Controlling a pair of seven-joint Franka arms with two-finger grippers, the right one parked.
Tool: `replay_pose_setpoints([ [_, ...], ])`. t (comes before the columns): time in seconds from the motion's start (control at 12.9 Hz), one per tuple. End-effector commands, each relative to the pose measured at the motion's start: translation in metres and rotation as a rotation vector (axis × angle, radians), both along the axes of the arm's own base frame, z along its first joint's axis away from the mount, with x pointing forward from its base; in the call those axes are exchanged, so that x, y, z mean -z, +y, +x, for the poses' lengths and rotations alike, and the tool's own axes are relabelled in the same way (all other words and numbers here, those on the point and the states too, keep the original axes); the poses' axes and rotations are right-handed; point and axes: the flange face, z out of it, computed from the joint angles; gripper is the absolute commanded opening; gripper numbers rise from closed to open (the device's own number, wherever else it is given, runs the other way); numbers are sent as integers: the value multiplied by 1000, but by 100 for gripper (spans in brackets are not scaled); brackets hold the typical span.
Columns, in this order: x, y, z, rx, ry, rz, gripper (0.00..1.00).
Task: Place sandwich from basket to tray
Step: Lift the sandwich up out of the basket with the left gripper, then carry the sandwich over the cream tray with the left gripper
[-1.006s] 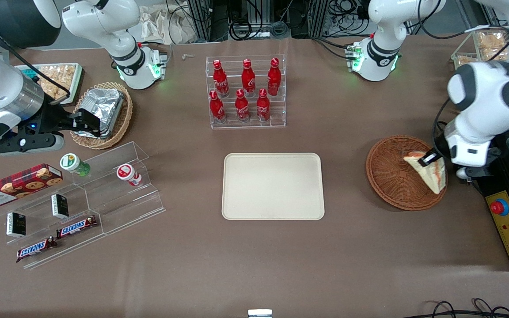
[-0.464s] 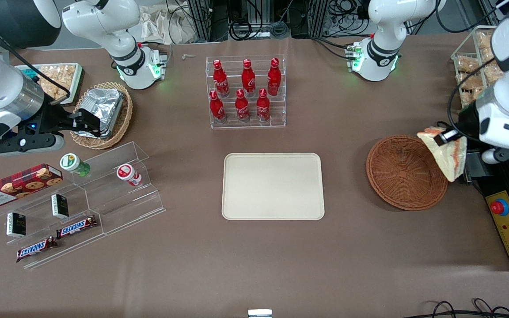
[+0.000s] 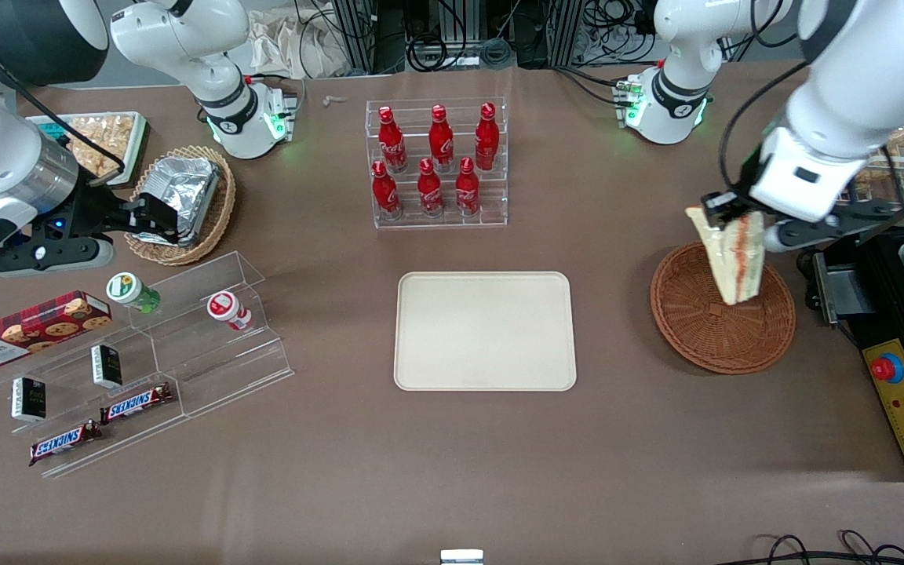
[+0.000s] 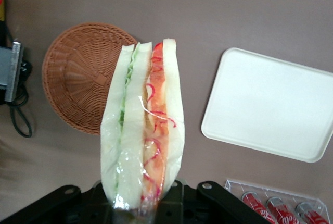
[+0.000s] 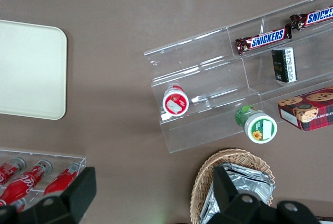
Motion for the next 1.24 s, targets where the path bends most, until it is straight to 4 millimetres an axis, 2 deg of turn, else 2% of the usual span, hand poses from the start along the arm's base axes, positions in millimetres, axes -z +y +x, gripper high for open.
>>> replay_pose_setpoints([
  [0.0, -3, -24, 0, 46, -2, 0, 0],
  [0.15, -3, -49, -4, 90, -18, -13, 0],
  [0.31, -3, -65, -4, 80, -50, -33, 0],
  [0.46, 3, -92, -12, 93, -41, -39, 0],
  [0.62, 18, -112, -10, 57, -26, -66, 0],
  [0.7, 23, -129, -11, 70, -44, -82, 0],
  [0.93, 43, -152, -13, 83, -46, -32, 0],
  [1.16, 51, -157, -13, 91, -35, -34, 0],
])
